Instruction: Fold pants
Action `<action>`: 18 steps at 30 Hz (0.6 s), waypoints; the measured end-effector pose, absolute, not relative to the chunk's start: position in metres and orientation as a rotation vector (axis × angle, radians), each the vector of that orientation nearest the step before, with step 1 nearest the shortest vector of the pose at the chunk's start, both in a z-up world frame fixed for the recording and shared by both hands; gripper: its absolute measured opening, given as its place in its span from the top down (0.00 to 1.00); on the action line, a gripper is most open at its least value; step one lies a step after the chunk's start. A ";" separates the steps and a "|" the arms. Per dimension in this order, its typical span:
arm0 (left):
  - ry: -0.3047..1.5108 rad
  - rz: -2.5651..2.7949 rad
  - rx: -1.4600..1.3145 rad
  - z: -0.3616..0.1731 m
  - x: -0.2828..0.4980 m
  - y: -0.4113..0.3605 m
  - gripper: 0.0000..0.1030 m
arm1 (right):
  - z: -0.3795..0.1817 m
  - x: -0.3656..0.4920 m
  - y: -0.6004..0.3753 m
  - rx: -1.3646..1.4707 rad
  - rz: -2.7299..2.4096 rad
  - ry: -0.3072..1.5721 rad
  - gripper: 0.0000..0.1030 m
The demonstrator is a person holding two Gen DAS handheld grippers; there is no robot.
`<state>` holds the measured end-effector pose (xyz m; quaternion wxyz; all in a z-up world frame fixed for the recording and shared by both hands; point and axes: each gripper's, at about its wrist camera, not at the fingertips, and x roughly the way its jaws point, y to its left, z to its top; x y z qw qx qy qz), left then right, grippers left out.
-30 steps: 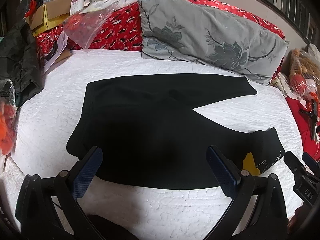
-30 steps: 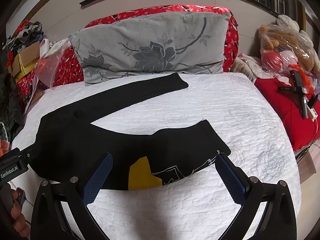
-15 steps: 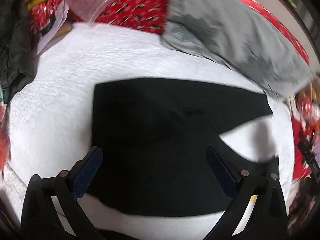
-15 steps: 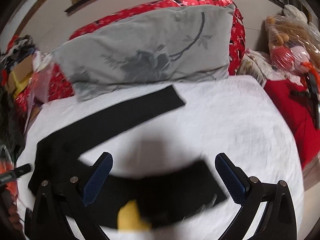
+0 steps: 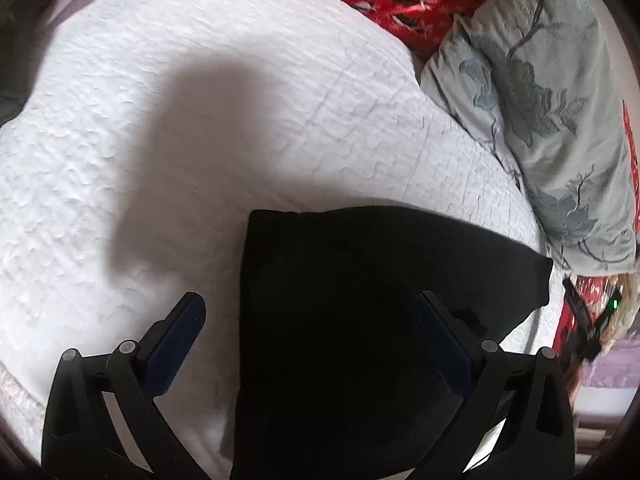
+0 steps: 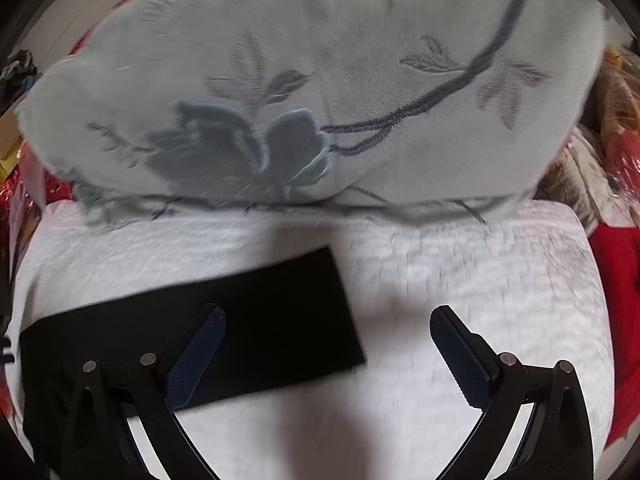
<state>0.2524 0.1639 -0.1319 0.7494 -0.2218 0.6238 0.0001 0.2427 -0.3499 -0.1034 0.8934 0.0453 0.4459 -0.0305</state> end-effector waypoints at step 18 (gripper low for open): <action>1.243 0.003 -0.455 -0.106 0.265 0.143 0.69 | -0.115 0.255 -0.347 0.091 0.080 0.962 0.94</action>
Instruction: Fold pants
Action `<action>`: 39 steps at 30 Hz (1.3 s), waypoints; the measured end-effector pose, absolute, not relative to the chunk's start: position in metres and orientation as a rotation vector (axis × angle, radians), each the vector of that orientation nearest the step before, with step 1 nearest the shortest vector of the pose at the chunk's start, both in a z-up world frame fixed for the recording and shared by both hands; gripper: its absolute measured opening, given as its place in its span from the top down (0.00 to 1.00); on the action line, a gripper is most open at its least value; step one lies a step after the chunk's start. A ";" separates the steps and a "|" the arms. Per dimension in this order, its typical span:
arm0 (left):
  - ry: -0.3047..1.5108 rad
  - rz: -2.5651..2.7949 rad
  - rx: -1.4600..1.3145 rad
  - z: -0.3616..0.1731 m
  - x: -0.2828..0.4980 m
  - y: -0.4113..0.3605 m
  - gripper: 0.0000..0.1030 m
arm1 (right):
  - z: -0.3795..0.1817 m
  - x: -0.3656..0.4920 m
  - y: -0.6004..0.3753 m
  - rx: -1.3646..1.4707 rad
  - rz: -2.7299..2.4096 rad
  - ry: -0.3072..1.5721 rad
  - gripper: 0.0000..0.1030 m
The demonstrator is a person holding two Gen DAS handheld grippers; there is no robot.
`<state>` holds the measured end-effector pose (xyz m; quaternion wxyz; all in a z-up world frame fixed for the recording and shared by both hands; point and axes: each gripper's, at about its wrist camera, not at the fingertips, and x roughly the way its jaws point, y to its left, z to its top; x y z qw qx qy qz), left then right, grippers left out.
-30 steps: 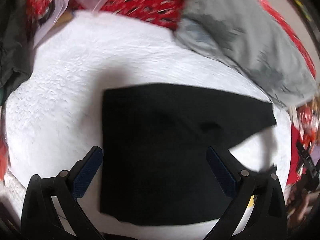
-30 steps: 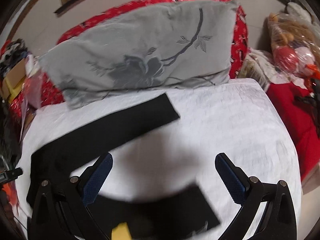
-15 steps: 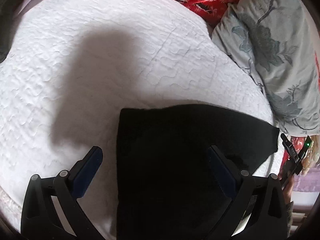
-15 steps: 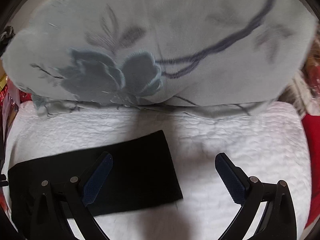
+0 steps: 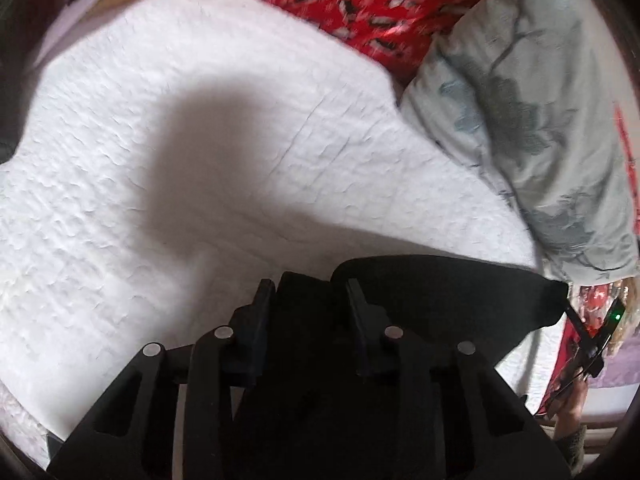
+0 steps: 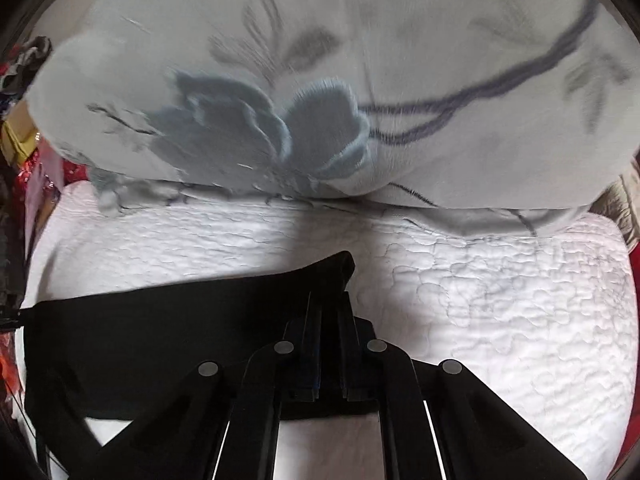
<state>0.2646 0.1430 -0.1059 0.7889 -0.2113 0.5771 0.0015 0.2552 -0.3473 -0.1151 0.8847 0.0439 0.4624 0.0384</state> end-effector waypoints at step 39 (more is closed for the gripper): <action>1.238 -0.183 -0.644 -0.097 0.062 0.130 0.48 | -0.080 -0.095 -0.403 0.534 0.038 0.866 0.58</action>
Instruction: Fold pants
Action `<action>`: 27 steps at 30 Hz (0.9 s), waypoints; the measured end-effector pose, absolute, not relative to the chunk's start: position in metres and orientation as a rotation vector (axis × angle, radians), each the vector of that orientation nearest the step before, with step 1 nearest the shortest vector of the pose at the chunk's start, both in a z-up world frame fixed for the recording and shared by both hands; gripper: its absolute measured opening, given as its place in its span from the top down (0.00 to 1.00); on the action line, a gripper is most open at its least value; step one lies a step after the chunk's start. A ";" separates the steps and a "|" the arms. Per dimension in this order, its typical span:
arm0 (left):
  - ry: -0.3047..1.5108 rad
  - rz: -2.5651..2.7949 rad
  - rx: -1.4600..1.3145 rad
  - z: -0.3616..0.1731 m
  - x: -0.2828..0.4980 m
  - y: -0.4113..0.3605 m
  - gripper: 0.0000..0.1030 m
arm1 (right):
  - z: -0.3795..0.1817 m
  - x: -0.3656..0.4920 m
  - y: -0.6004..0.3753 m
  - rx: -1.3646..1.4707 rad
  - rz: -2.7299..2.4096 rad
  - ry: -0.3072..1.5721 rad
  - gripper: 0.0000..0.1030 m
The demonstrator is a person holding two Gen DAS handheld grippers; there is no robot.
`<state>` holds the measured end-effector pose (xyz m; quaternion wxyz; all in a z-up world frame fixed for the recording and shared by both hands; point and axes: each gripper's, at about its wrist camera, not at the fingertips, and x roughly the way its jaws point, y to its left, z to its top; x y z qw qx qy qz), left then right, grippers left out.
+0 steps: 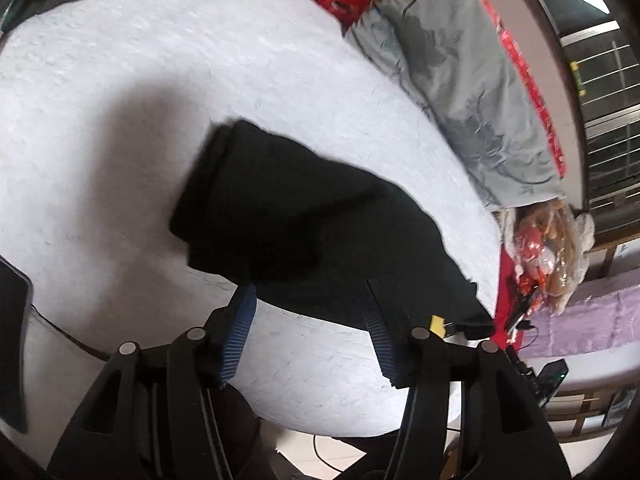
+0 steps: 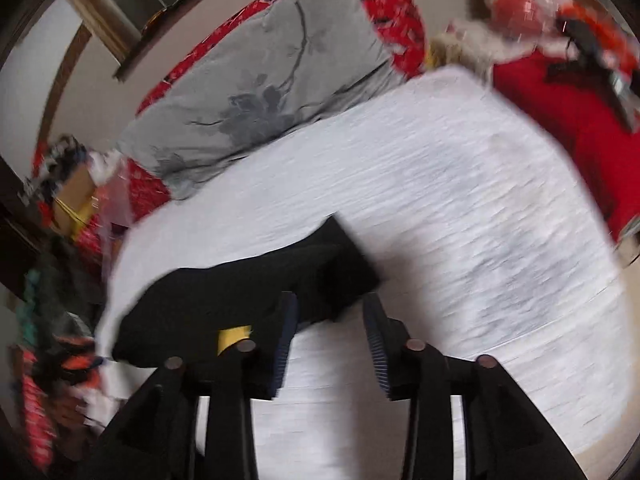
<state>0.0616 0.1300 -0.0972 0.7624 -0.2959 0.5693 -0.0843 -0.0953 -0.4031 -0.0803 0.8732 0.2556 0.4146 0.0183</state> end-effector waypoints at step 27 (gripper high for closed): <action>1.268 -0.065 -0.651 -0.115 0.092 0.149 0.91 | -0.112 0.014 -0.375 0.822 0.120 0.938 0.97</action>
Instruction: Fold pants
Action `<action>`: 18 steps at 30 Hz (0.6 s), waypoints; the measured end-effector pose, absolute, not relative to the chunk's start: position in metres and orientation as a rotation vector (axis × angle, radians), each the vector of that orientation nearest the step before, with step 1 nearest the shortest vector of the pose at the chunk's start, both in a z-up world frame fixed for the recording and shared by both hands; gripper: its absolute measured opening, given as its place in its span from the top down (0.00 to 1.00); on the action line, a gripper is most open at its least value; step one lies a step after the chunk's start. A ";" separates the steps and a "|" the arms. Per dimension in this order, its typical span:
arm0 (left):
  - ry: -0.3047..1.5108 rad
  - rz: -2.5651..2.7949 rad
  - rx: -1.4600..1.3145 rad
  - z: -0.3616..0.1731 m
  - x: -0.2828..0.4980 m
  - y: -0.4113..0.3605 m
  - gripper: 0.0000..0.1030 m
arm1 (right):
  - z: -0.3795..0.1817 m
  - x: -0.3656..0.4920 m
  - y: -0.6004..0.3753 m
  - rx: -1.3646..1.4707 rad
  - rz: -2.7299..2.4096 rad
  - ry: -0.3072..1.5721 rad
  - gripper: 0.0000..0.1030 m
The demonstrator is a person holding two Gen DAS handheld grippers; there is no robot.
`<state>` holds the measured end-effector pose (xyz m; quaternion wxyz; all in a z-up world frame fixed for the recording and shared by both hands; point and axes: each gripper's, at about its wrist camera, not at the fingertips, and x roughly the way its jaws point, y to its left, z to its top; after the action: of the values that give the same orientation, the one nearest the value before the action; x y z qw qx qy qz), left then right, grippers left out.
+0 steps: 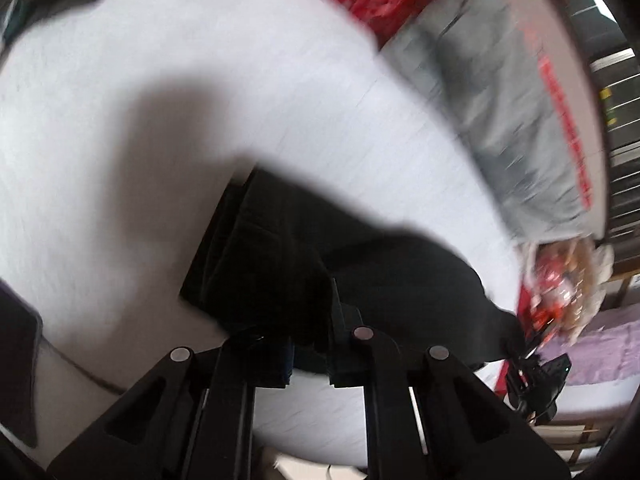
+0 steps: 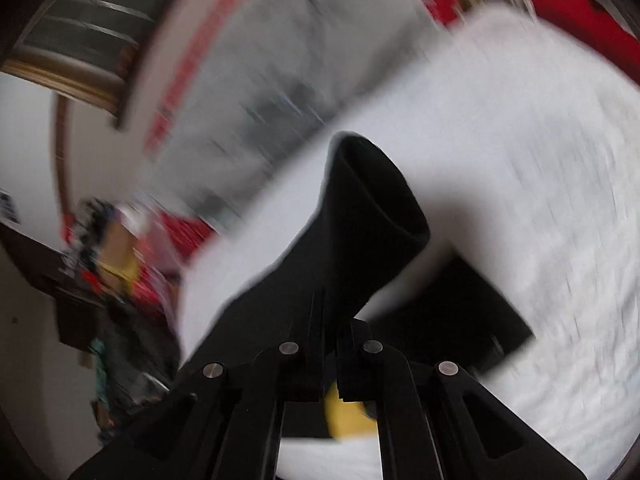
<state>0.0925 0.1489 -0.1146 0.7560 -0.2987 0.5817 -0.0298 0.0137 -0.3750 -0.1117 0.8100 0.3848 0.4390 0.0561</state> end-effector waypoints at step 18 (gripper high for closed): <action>1.300 -0.191 -0.595 -0.117 0.047 0.158 0.87 | -0.165 -0.056 -0.400 0.873 0.043 1.017 0.77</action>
<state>0.0470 0.1580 -0.1169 0.7511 -0.2724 0.5949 -0.0876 -0.0564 -0.3997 -0.1653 0.7835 0.4043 0.4714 0.0201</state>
